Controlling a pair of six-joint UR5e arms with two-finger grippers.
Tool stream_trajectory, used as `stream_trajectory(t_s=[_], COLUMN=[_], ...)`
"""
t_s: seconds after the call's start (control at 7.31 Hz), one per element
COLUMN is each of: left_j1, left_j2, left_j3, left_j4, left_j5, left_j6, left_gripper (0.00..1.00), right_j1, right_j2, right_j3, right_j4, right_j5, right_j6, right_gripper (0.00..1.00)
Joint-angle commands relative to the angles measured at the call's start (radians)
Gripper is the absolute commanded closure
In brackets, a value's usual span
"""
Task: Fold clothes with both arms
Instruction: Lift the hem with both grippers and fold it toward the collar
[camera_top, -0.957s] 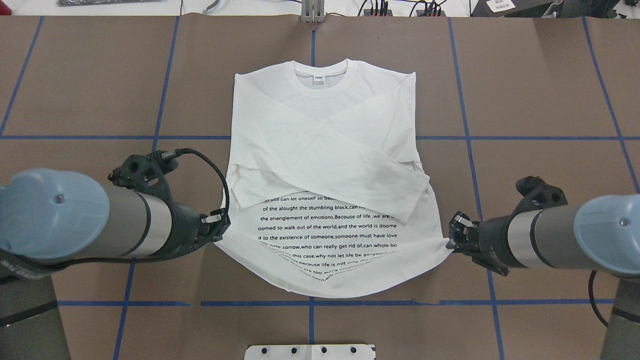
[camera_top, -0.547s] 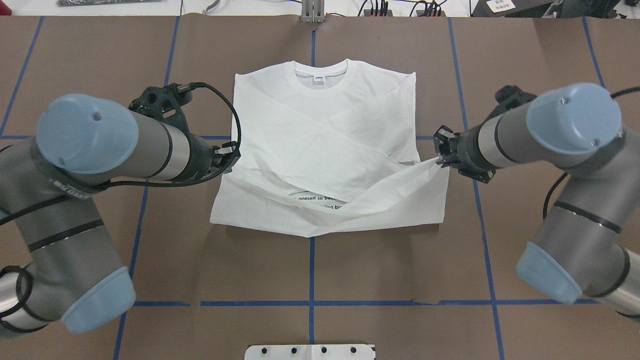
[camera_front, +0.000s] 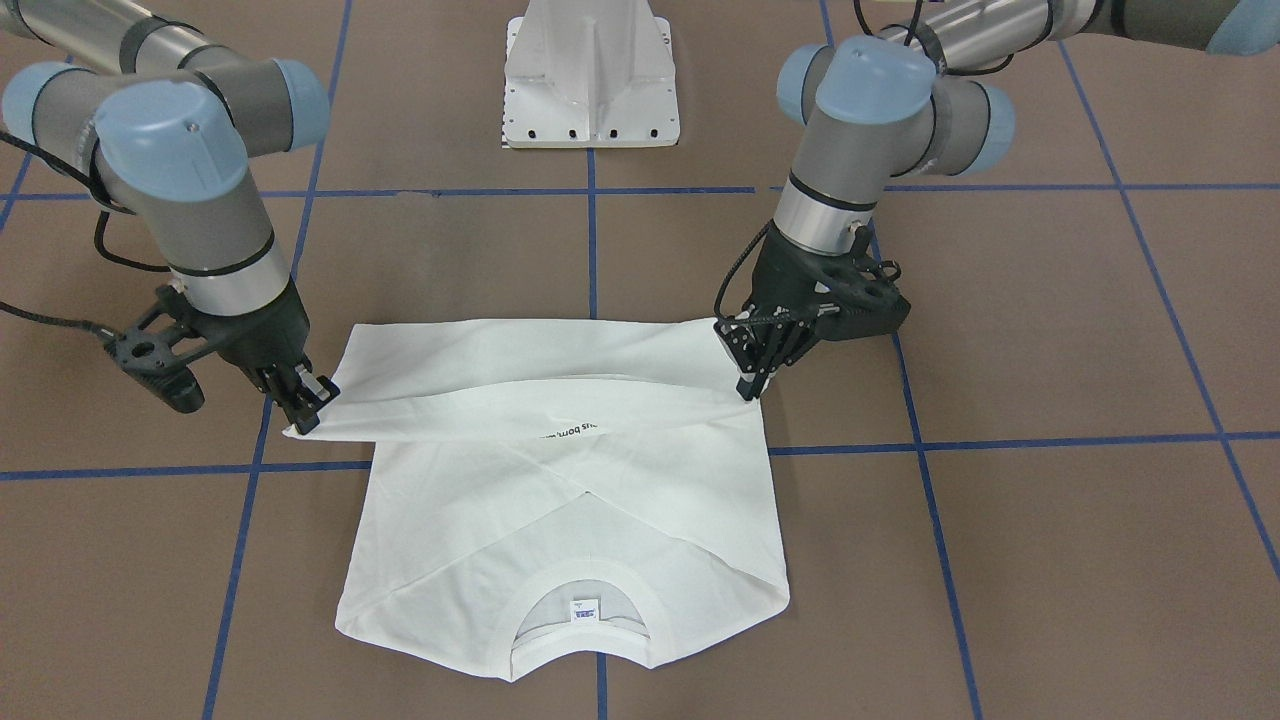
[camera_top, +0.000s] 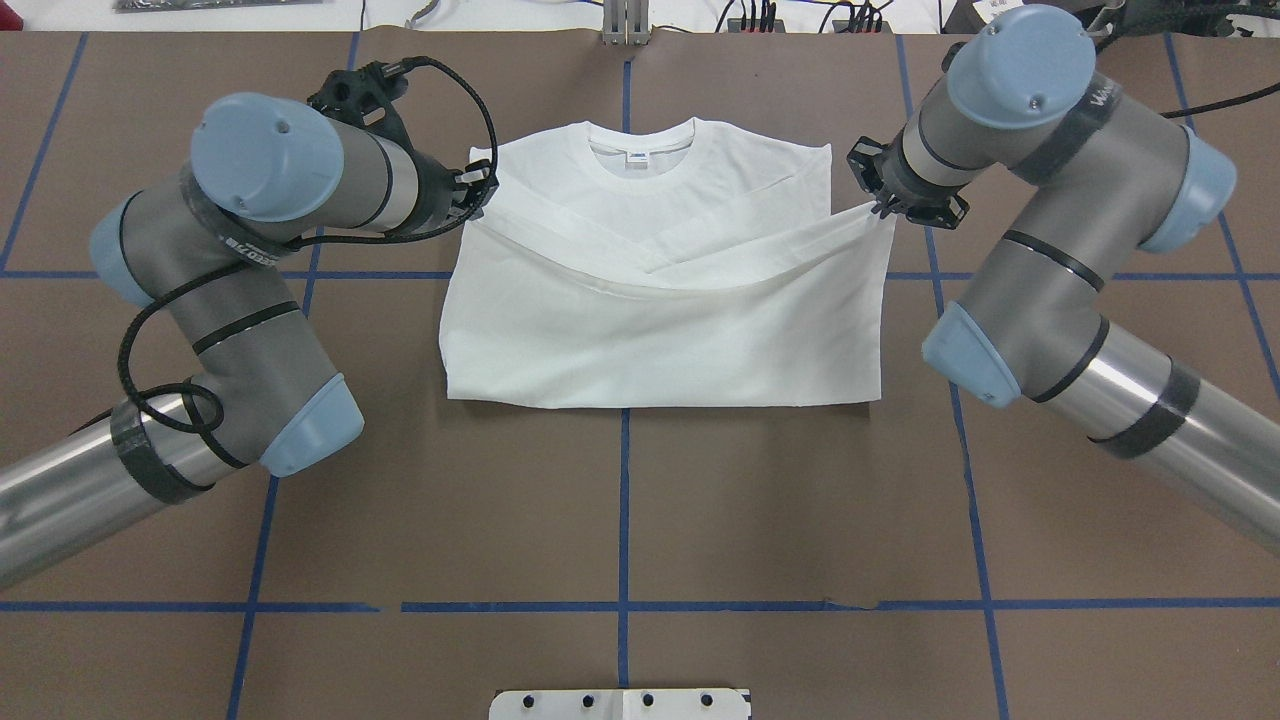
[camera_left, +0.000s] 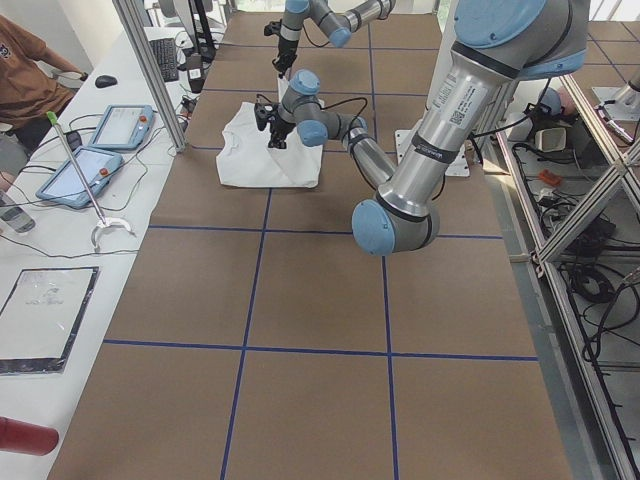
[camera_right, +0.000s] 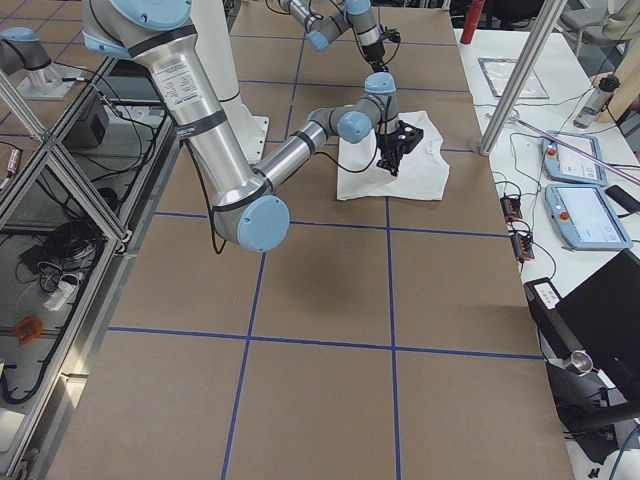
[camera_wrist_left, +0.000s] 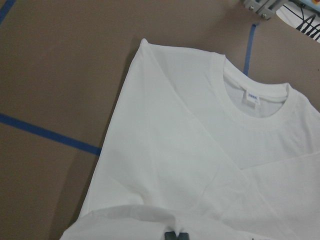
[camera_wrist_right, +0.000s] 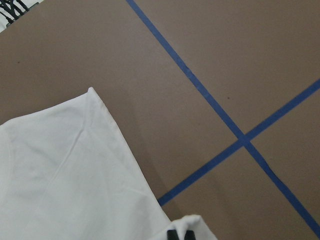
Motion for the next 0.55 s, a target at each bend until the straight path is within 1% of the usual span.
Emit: stream_trajectory(t_s=[0.0,0.14,0.41], left_j1=[-0.026,-0.051,-0.056], left_j2=[-0.033,-0.05,-0.09], left_j3=[0.097,0.141,0.282], left_j4=[-0.078,-0.089,-0.222], left_j5=[0.046,0.056,0.079], left_j6=[0.015,0.015,0.015], left_gripper=[1.0,1.0,1.0], right_j1=[0.02,0.023,0.023], right_j2=[0.061,0.072,0.139], right_j3=[-0.145,-0.177,-0.293], right_j4=[0.095,0.097,0.116], right_j5=[-0.002,-0.004,-0.019], right_j6=[-0.024,-0.027,-0.027], right_gripper=[1.0,1.0,1.0])
